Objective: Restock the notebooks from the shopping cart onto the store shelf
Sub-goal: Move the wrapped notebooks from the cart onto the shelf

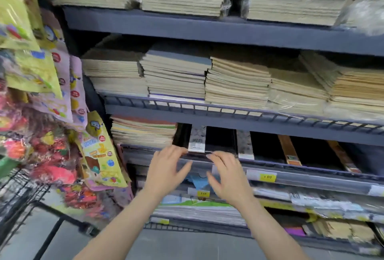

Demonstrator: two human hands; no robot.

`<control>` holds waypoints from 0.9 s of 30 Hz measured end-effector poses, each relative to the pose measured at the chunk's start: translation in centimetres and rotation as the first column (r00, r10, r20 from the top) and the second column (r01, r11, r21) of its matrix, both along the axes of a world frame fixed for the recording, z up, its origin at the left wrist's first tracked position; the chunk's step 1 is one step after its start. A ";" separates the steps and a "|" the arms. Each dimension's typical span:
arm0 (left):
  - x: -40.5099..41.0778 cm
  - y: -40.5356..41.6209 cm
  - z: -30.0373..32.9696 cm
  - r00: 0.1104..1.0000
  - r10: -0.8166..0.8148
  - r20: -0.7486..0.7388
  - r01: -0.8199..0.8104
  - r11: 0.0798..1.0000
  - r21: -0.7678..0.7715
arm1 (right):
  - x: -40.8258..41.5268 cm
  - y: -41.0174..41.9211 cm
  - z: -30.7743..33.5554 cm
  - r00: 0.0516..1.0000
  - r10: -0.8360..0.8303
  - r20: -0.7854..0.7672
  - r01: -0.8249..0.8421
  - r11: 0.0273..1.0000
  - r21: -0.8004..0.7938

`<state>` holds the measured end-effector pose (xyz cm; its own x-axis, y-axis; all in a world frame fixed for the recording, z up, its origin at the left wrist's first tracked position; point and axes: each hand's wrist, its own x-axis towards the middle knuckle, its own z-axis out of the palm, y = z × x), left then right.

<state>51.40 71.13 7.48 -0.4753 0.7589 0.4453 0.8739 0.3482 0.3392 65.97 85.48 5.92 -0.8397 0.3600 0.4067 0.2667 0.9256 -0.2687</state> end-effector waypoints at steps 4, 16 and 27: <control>1.2 -4.9 3.5 0.997 0.020 0.072 -0.012 0.994 -0.112 | 1.4 -3.5 4.2 0.963 0.126 0.238 -0.032 0.931 -0.364; 6.8 -21.5 13.5 0.956 0.180 0.231 -0.113 0.955 -0.275 | 5.2 -14.3 15.8 0.828 0.267 0.493 0.115 0.779 -0.616; -3.2 -37.5 12.3 0.875 0.474 0.102 -0.376 0.796 -0.474 | -2.7 -28.9 14.4 0.860 0.269 0.434 0.111 0.731 -0.673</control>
<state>48.18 33.60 19.80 -0.8371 0.5468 -0.0183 0.5300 0.8187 0.2208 63.26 56.61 20.33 -0.8848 0.2918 -0.3633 0.4657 0.5801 -0.6683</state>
